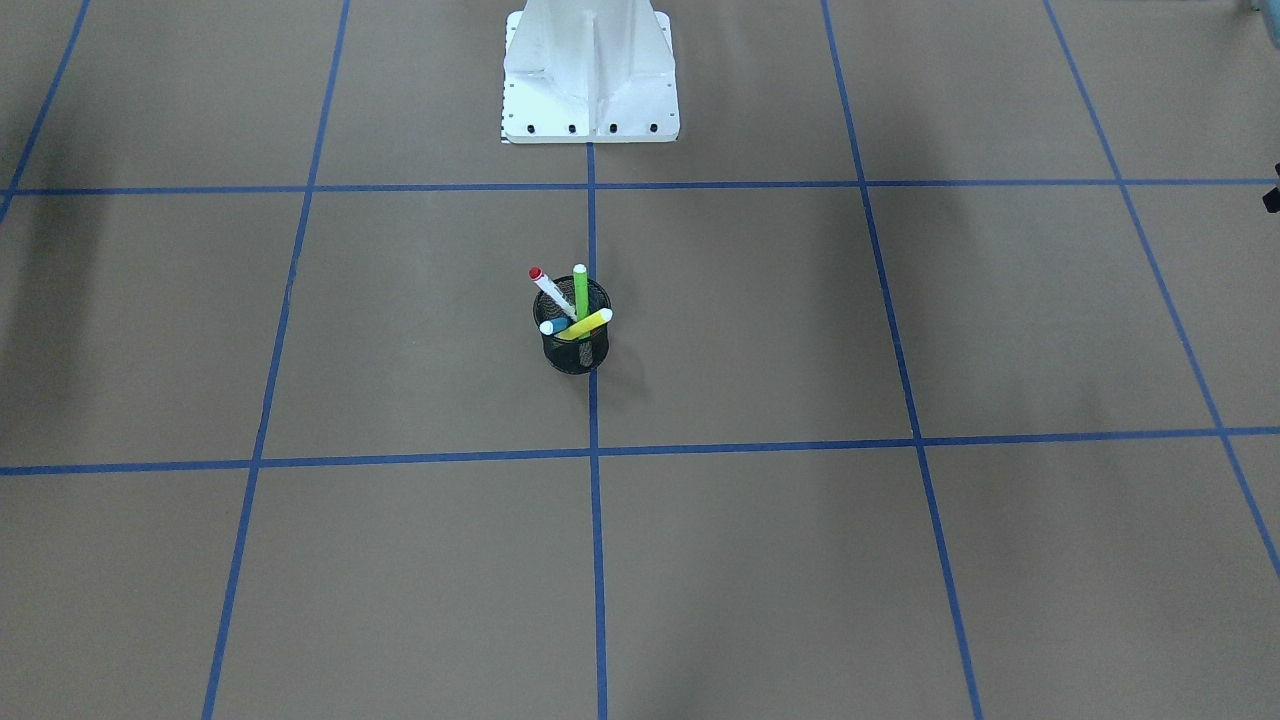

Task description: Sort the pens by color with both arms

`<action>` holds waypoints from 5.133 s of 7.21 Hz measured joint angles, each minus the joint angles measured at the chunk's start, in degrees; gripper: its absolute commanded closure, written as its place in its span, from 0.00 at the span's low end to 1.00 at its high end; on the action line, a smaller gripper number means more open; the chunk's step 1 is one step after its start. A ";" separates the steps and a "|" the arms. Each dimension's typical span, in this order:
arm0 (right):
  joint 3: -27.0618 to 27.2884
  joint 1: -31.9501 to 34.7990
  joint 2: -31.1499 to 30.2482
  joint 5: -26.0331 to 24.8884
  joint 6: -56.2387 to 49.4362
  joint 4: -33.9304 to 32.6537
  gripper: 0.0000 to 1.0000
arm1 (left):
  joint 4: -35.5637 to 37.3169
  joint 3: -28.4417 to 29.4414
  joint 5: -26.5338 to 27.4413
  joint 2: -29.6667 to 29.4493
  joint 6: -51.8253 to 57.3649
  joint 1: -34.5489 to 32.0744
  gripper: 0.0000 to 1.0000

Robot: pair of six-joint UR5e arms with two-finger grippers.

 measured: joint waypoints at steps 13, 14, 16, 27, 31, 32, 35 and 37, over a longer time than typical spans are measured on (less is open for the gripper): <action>0.53 -7.71 1.55 6.38 22.94 13.92 0.01 | -3.19 0.44 -3.58 1.04 -0.42 0.15 0.00; 0.84 -10.95 3.44 6.19 34.03 17.75 0.01 | -3.22 0.44 -3.61 0.92 -0.43 0.15 0.00; 1.60 -17.13 8.56 5.49 52.12 20.83 0.01 | -3.25 0.42 -3.63 0.87 -0.42 0.15 0.00; 0.25 -48.15 39.90 -12.42 99.86 11.14 0.03 | -3.09 0.79 -3.72 0.85 -0.43 0.15 0.00; -6.38 -49.92 46.44 -16.04 109.47 11.48 0.01 | -3.08 0.96 -3.72 0.85 -0.44 0.15 0.00; -7.25 -49.50 47.51 -16.09 110.33 11.50 0.03 | -3.08 1.10 -3.72 0.85 -0.44 0.15 0.00; -9.82 -48.74 49.10 -16.31 110.93 11.49 0.17 | -3.08 1.29 -3.76 0.85 -0.40 0.15 0.00; -12.97 -48.13 50.62 -14.75 110.60 11.35 0.16 | -3.08 1.39 -3.80 0.85 -0.41 0.15 0.00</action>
